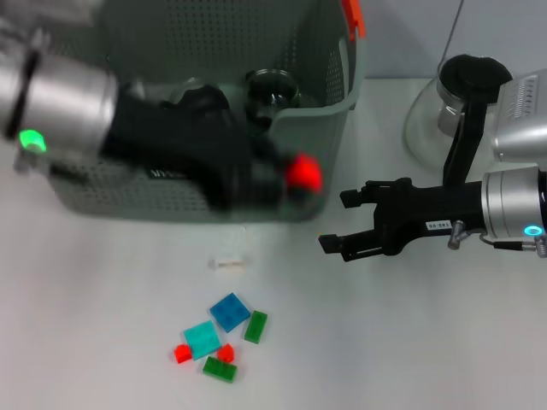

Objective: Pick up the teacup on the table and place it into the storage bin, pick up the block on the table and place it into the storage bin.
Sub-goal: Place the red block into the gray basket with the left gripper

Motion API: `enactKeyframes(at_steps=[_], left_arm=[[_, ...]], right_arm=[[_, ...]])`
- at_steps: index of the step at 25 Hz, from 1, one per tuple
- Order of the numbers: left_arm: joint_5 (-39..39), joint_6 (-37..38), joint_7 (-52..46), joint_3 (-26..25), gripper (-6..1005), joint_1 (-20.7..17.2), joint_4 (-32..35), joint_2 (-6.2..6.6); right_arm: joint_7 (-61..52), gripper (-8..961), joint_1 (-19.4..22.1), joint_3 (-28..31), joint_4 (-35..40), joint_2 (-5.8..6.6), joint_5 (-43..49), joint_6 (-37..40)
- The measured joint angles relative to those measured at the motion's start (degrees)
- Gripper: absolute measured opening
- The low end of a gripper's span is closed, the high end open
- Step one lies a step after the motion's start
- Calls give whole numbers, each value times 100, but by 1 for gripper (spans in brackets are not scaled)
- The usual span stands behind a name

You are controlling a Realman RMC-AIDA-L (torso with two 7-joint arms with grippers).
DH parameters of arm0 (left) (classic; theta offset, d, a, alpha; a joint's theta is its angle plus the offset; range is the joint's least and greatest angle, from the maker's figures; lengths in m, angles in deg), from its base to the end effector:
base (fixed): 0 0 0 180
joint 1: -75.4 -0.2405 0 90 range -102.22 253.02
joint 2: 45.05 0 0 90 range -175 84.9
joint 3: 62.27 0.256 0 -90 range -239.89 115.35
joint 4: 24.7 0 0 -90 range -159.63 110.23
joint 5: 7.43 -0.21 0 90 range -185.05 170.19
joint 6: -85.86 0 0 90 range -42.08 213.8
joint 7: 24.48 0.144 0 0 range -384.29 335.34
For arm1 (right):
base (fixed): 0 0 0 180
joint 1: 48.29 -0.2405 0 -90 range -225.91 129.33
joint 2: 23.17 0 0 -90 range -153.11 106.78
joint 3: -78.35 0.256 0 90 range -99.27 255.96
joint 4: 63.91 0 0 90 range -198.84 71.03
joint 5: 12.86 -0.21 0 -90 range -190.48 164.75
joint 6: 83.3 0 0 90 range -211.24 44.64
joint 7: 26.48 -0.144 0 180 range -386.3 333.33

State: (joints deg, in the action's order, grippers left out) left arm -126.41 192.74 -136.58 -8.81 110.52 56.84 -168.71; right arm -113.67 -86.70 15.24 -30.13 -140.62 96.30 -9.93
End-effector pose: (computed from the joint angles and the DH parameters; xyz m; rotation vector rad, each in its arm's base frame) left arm -0.1208 0.3265 0.0453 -3.0347 -0.3066 -0.3849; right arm 0.2222 0.3676 -0.0476 -2.8711 0.5732 0.3912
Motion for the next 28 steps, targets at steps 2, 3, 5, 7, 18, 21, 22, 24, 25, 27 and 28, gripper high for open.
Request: enactKeyframes(at_steps=[2,3,5,7,18,21,22,24,25,27,28], left_arm=[[22,-263,-64,-355,300,230,-97,104],[10,-463,-110,-452,299,348,-203,179],[-73,-1123,-303,-512,298,670,-732,435],[-187,-1762,-461,-489,298,907,-1227,629],[-595,-3811,-1006,-470,376,1449,-2833,982],[-629,-3761,-1034,-507,410,1407,-2694,977],[-636,-3677,-1051,-519,448,1367,-2579,969],[-611,-3440,-1075,-521,524,1281,-2341,943],[-524,-3085,-1077,-527,561,1170,-2020,895],[-265,-2221,-948,-521,637,906,-1335,750],[-127,-1788,-827,-505,683,759,-990,659]], right_arm=[[-1,946,8,-13,-13,1,-1,26],[3,946,8,-18,-16,0,-1,34],[15,946,9,-28,-22,-7,0,51],[25,946,10,-31,-22,-14,0,75],[27,945,48,-16,5,-18,9,100],[27,945,55,-7,13,-13,9,100],[27,945,54,-5,14,-11,9,99],[26,945,49,-4,14,-7,9,98],[25,945,49,-3,15,-4,9,96],[9,945,47,1,16,0,9,98],[-1,945,47,3,16,3,9,98]])
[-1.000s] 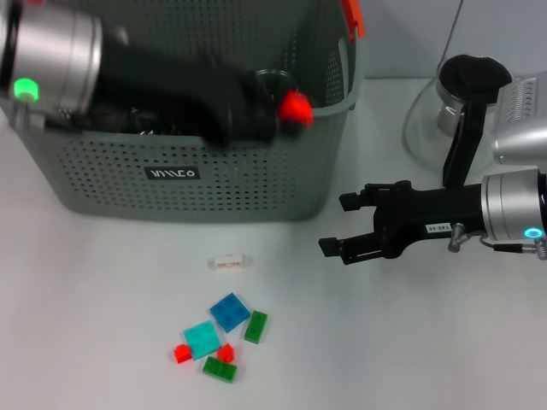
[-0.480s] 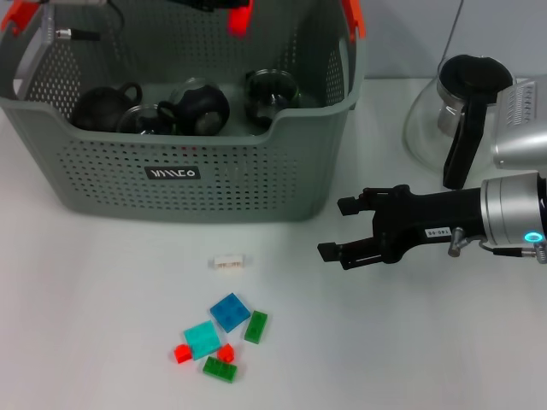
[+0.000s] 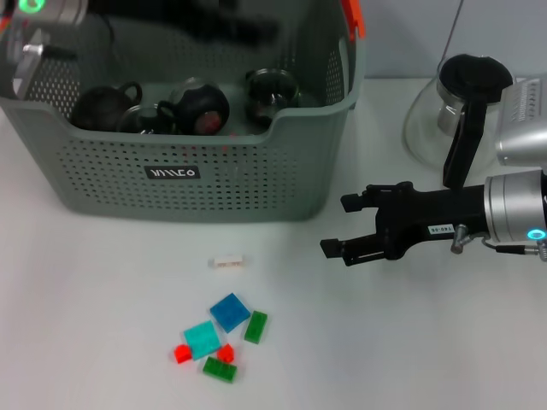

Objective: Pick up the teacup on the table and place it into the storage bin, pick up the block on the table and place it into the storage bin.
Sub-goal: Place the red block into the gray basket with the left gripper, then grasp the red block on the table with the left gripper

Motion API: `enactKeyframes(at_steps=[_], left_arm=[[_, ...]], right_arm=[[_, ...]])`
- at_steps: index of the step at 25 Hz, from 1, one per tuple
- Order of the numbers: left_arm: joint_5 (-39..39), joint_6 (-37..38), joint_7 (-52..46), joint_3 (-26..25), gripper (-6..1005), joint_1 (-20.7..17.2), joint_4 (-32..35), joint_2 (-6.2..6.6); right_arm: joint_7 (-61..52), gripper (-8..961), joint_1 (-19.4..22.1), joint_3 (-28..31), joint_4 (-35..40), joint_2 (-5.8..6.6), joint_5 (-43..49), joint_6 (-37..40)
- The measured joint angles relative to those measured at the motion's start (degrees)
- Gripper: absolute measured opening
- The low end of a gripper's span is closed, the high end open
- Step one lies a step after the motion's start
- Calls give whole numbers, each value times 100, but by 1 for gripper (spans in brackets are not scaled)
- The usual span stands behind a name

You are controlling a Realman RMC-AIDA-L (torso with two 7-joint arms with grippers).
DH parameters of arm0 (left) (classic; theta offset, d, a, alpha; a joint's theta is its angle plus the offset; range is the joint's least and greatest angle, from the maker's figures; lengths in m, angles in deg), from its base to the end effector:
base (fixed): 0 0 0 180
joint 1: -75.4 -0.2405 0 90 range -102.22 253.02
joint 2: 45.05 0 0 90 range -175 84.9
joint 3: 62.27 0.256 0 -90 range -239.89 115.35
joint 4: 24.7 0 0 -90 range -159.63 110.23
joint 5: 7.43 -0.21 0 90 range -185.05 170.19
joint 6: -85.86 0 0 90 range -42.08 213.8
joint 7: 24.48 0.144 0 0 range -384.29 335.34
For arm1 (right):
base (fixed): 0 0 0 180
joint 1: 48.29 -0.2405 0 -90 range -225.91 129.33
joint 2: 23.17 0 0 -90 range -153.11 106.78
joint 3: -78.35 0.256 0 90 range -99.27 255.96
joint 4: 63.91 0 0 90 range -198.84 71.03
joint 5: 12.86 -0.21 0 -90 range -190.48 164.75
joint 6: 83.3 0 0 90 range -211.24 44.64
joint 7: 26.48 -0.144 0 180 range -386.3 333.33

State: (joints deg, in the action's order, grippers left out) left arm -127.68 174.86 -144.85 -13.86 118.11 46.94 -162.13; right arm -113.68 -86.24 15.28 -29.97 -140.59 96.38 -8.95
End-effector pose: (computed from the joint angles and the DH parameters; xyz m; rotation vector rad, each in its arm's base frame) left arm -0.1182 0.4035 0.0850 -2.6825 -0.5609 -0.4755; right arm 0.2239 0.3641 -0.0472 -2.8828 0.5802 0.3964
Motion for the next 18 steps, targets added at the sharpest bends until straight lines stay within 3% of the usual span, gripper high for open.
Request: enactKeyframes(at_steps=[4,6,11,15,18], left_arm=[[227,1542,443,196,868,-574,1220,-391],[146,2097,599,557,891,-954,1774,-535],[-596,2277,690,1688,948,-1819,2747,-704],[-1469,2068,188,2308,956,-1945,2809,-762],[-2301,1931,-458,2795,953,-1782,2444,-753]], right_arm=[[-15,945,9,2,-1,-10,-8,-40],[-15,945,9,10,-12,-29,-19,-50],[-42,945,8,15,-46,-60,-19,-101],[-117,945,7,15,-54,-68,-20,-115],[-134,945,8,14,-54,-70,-18,-116]])
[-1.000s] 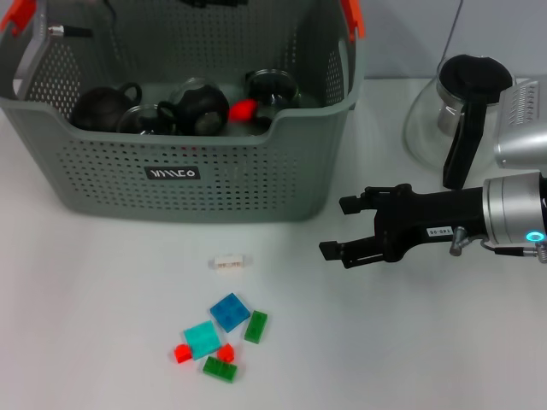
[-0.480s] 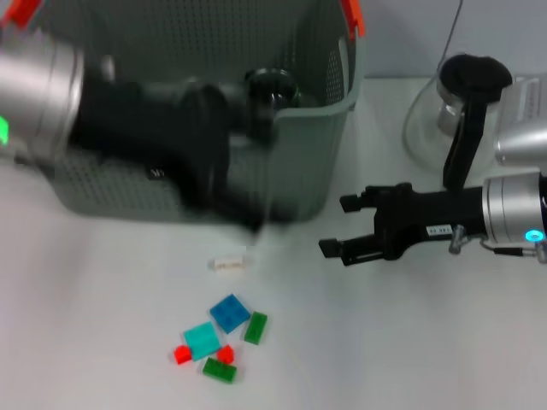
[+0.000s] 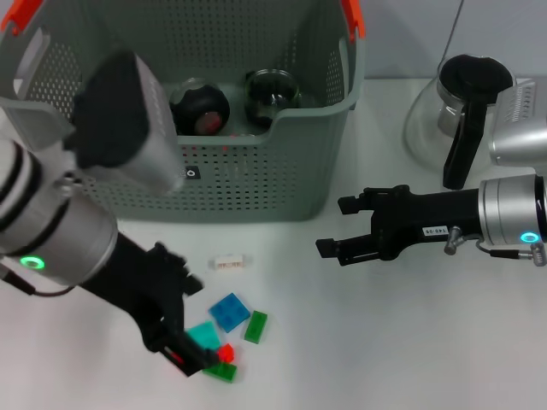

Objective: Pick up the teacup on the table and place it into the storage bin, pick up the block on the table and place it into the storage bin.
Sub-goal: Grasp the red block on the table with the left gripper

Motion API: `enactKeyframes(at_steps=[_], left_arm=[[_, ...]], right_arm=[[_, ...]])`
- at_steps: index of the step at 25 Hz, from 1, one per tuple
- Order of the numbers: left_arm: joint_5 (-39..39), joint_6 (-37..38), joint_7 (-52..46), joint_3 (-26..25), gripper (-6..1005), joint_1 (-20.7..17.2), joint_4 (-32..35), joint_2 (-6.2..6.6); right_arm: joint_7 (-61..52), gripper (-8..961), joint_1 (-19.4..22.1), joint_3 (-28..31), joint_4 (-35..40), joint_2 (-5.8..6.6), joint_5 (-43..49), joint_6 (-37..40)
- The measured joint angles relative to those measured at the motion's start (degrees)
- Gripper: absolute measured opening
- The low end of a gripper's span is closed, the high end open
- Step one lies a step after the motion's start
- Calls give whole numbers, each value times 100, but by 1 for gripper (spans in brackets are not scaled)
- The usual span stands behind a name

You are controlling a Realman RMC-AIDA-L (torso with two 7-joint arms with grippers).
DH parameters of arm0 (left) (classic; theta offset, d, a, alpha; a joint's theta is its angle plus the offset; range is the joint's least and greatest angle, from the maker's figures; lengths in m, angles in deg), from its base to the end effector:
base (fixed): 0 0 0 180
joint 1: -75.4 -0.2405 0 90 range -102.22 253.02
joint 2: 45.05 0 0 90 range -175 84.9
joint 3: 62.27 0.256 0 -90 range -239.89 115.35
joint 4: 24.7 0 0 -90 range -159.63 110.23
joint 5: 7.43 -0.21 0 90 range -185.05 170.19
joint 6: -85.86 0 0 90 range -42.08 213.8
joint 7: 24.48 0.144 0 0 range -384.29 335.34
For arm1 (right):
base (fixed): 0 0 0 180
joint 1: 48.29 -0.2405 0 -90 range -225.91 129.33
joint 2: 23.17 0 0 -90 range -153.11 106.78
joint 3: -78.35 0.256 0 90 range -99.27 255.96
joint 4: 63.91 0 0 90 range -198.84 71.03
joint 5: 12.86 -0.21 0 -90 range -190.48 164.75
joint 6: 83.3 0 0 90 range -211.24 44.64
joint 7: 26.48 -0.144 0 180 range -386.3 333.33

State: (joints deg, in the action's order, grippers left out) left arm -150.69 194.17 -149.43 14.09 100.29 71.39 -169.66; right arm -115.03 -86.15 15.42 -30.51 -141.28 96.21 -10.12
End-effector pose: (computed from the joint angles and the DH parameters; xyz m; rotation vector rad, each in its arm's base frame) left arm -0.1599 0.2834 0.0118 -2.9705 -0.4765 0.4700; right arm 0.2242 0.3633 -0.0526 -2.8642 0.6366 0.4079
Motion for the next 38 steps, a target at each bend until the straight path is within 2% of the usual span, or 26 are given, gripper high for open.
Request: enactKeyframes(at_steps=[6,15,30,38], left_arm=[[-982,-218,-890,806,946,241,-483,4],[-1698,-716,-1915,1846,932,324,-988,-18],[-1691,-1200,-2132,2126,908,331,-1300,-20],[-1717,-1390,-2170,2134,615,345,-1427,-20]], right_arm=[[-4,945,1,0,0,-1,-3,-6],[3,945,-12,0,0,-3,-20,-13],[69,946,7,53,36,-10,-17,-17],[131,946,7,59,42,-23,-17,-16]])
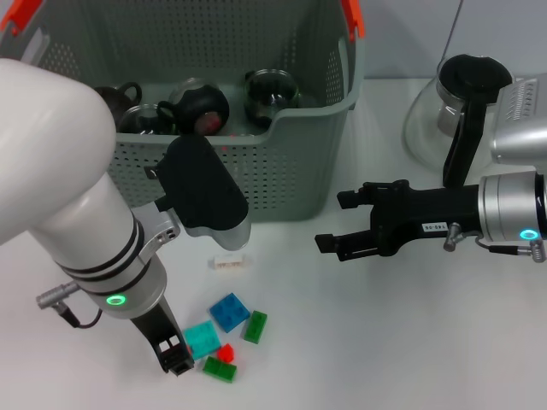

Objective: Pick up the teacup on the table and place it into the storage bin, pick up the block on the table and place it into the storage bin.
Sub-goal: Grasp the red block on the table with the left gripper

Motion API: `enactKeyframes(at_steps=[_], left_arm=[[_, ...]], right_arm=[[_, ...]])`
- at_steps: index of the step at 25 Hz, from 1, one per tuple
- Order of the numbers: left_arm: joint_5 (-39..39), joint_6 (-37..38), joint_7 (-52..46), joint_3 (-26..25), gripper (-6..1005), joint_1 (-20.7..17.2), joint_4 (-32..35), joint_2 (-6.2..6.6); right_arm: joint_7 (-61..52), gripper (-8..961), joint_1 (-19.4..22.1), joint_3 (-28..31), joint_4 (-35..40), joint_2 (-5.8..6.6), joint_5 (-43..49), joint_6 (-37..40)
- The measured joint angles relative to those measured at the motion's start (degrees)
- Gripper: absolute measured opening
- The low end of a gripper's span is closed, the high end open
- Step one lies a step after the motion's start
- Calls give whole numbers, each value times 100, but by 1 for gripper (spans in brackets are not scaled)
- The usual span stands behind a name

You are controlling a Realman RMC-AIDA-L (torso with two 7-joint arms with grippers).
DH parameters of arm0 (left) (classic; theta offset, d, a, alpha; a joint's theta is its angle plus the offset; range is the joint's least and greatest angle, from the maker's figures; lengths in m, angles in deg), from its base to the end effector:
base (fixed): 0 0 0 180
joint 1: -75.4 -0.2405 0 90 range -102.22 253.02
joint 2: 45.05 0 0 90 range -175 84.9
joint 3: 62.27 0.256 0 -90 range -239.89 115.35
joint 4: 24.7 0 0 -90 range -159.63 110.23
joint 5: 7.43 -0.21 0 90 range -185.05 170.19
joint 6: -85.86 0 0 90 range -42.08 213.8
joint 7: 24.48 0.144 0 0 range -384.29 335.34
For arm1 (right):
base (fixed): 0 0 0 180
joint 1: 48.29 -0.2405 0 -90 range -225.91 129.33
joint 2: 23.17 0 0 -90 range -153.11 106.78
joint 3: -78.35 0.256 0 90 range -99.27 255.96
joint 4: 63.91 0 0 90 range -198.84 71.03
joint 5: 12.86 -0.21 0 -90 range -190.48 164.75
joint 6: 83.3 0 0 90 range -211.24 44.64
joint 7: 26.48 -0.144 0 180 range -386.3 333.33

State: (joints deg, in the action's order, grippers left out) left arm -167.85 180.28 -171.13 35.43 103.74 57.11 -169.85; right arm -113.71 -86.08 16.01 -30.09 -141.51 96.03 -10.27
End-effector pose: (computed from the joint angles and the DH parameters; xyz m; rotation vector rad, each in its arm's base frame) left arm -0.1859 0.2929 -0.0569 -2.6815 -0.6823 0.9351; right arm 0.2225 0.3648 -0.0516 -2.8557 0.6024 0.4207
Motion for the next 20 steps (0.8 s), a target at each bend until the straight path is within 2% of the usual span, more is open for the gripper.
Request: enactKeyframes(at_steps=[3,13,20], left_arm=[[-1,-14,-2,10,515,-6,-8,0],[21,-31,-5,190,423,-20,-65,0],[29,-94,-13,244,393,-24,-83,0]], right_arm=[[31,946,0,11,-10,-14,0,-9],[81,947,17,31,-40,-22,0,-26],[90,947,18,38,-43,-30,0,-26]])
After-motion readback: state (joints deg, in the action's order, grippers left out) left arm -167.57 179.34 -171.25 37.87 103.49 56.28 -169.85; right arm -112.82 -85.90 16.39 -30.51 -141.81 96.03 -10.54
